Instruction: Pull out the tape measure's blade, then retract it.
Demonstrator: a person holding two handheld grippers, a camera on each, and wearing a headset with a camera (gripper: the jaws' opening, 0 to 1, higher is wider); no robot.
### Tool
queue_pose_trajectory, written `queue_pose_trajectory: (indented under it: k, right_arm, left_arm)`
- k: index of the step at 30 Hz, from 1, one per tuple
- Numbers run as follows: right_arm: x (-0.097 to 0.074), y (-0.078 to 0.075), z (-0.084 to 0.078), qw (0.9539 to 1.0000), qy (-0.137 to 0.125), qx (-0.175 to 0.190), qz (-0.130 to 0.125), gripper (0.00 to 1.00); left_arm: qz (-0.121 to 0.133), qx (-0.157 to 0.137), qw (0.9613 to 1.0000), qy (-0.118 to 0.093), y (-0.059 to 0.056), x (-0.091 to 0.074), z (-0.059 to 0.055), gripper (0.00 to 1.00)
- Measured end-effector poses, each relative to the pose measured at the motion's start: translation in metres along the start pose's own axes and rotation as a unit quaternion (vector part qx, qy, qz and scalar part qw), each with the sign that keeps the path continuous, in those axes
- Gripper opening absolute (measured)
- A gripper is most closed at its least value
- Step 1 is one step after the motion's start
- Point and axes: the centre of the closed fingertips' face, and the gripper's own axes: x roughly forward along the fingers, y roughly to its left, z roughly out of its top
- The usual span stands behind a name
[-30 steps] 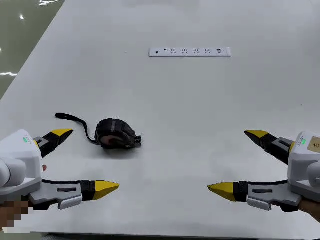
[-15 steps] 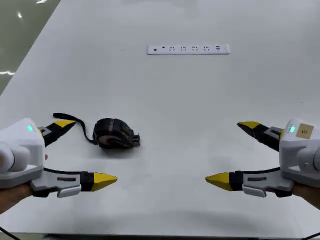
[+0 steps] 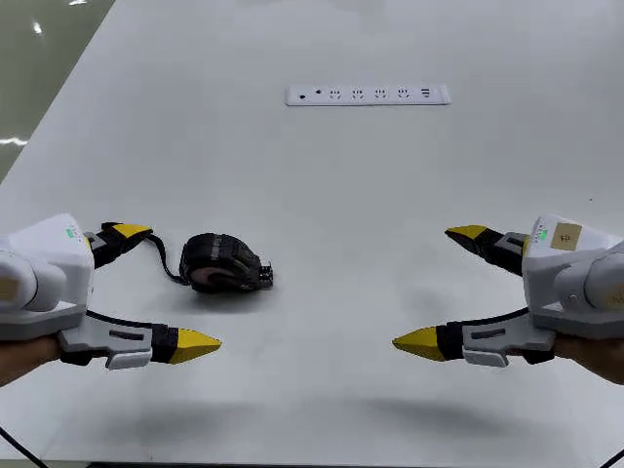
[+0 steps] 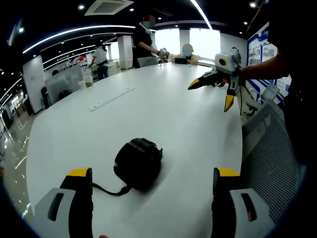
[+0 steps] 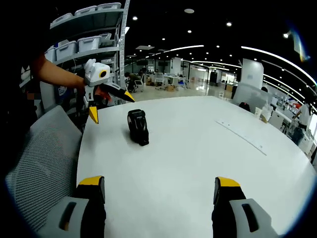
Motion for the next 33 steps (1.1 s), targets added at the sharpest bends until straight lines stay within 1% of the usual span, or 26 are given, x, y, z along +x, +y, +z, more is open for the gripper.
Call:
queue_pose_trajectory:
  k: [7, 13, 16, 18, 20, 27, 31, 33]
  right_arm:
    - [0.009, -0.005, 0.000, 0.9998, 0.005, -0.012, 0.013, 0.91]
    - [0.019, -0.009, -0.001, 0.9992, 0.012, -0.025, 0.027, 0.91]
    - [0.023, -0.008, 0.000, 0.9987, 0.012, -0.033, 0.037, 0.89]
    - [0.027, -0.008, 0.000, 0.9982, 0.014, -0.039, 0.044, 0.89]
    - [0.032, -0.008, 0.001, 0.9975, 0.015, -0.045, 0.052, 0.88]
    - [0.044, -0.008, 0.005, 0.9950, 0.019, -0.063, 0.075, 0.84]
    - [0.052, -0.006, 0.007, 0.9927, 0.025, -0.076, 0.090, 0.81]
    - [0.056, -0.004, 0.009, 0.9912, 0.026, -0.084, 0.099, 0.79]
  left_arm:
    - [-0.012, 0.013, 0.9998, 0.013, 0.007, 0.005, -0.002, 0.99]
    - [-0.027, 0.033, 0.9987, 0.027, 0.011, 0.010, -0.003, 0.96]
    - [-0.034, 0.039, 0.9983, 0.029, 0.012, 0.013, -0.002, 0.94]
    - [-0.038, 0.044, 0.9977, 0.034, 0.014, 0.014, -0.003, 0.93]
    - [-0.047, 0.053, 0.9966, 0.042, 0.015, 0.016, -0.005, 0.91]
    - [-0.063, 0.069, 0.9942, 0.052, 0.019, 0.021, -0.005, 0.83]
    - [-0.073, 0.078, 0.9925, 0.058, 0.020, 0.024, -0.005, 0.79]
    - [-0.081, 0.083, 0.9913, 0.063, 0.020, 0.025, -0.005, 0.74]
